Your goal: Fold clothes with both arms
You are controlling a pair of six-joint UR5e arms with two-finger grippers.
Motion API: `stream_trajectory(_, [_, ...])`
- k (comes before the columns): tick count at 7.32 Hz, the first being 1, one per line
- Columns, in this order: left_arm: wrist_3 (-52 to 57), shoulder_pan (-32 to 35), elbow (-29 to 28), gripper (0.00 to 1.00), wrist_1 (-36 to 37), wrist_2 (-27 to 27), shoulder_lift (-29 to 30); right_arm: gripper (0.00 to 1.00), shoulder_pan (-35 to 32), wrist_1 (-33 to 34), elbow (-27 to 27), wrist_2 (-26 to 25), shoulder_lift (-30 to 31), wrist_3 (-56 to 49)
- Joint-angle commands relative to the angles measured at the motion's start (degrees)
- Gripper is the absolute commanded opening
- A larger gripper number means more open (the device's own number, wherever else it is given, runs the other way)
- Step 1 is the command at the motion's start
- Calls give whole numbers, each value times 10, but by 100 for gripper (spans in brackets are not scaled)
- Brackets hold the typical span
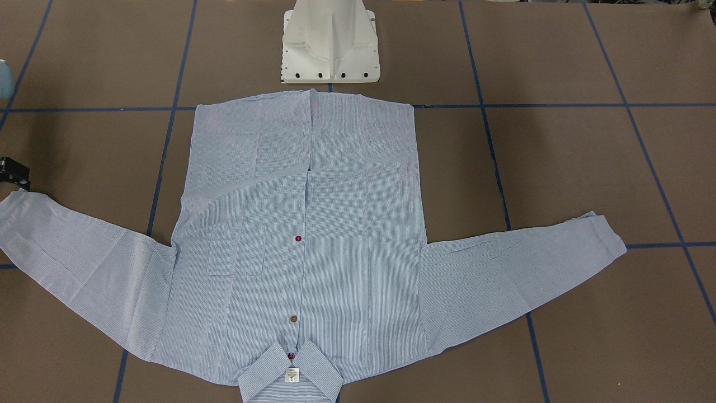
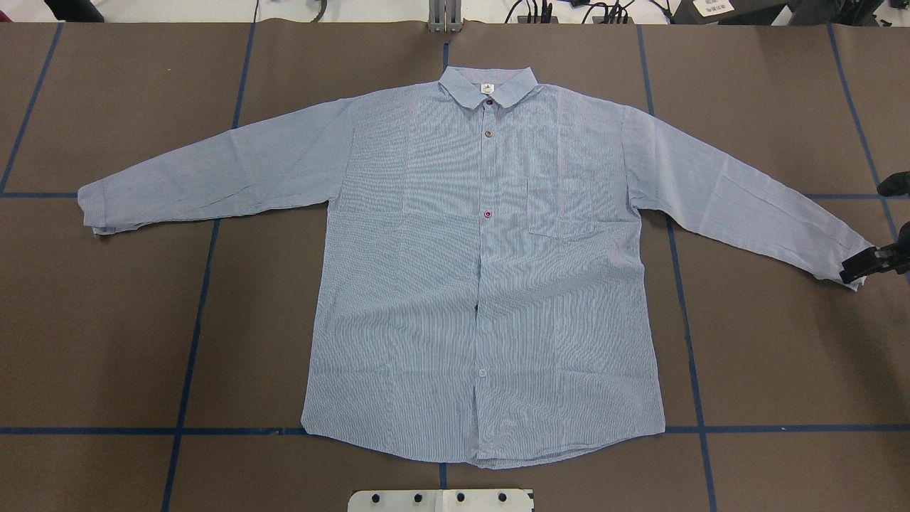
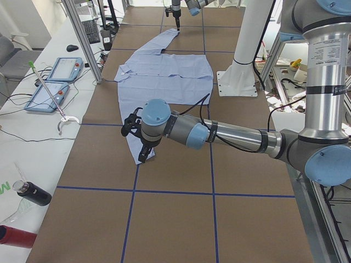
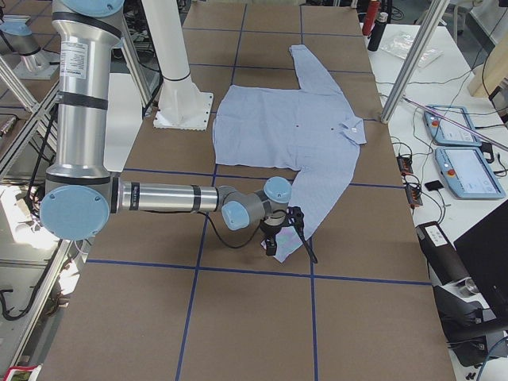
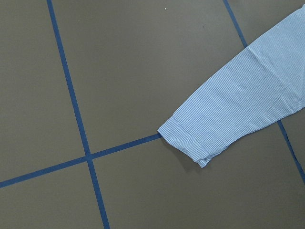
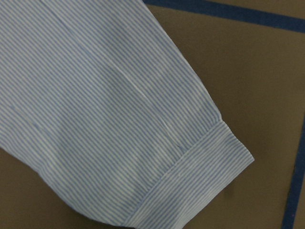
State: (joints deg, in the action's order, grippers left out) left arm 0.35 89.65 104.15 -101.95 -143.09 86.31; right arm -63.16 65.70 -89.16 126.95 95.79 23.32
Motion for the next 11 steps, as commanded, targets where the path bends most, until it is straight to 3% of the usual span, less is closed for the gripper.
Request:
stream_trajectory(1, [0, 0, 0, 100, 0, 0, 0, 99, 0, -3, 22, 8, -7, -16])
stream_trajectory(3, [0, 0, 3, 100, 0, 0, 0, 99, -1, -3, 25, 45, -7, -23])
stream_trajectory(10, [-1, 0, 10, 100, 0, 0, -2, 99, 0, -4, 46, 42, -13, -27])
stream_trajectory(11, [-1, 0, 12, 100, 0, 0, -4, 93, 0, -4, 46, 42, -14, -25])
